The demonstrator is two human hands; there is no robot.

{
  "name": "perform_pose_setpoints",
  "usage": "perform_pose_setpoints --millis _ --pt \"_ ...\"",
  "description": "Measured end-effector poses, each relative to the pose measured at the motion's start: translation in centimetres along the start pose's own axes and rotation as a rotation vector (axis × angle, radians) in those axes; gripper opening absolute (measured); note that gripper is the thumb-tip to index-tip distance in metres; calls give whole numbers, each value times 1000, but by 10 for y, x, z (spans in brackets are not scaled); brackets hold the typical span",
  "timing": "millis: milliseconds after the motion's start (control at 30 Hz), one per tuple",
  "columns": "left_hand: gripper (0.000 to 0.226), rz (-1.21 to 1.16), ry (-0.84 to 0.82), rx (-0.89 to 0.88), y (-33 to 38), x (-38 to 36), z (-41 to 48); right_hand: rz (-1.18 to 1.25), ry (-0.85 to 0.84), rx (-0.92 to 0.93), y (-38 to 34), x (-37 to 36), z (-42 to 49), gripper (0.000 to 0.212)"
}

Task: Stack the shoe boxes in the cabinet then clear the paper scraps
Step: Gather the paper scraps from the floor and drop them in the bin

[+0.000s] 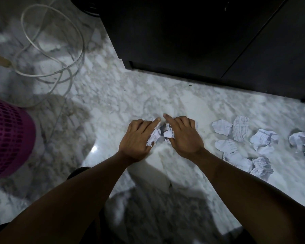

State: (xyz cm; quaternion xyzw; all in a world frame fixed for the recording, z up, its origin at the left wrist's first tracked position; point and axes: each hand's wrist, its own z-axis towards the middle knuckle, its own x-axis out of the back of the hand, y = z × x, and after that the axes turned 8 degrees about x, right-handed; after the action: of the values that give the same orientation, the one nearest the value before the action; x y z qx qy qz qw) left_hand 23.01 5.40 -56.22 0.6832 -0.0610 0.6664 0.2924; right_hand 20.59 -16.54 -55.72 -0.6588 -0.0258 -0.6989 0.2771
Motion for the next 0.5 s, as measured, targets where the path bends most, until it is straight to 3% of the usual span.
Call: perform_pose_setpoints --millis 67,133,233,333,433,500 --pt "59 2 10 -16 0 -1 -2 8 10 -9 0 -1 0 88" --pt "45 -26 29 0 0 -1 -3 -9 27 14 2 -4 -1 85" --pt "24 -62 12 32 -1 1 -2 15 41 11 4 -8 -1 51" --pt "32 -52 -12 16 -2 0 0 10 14 -26 2 -6 1 23" --pt "60 -88 -33 24 -4 2 1 35 -5 -47 -2 0 3 41" --pt "60 -136 -17 45 -2 4 1 24 -23 -61 -3 4 3 67"
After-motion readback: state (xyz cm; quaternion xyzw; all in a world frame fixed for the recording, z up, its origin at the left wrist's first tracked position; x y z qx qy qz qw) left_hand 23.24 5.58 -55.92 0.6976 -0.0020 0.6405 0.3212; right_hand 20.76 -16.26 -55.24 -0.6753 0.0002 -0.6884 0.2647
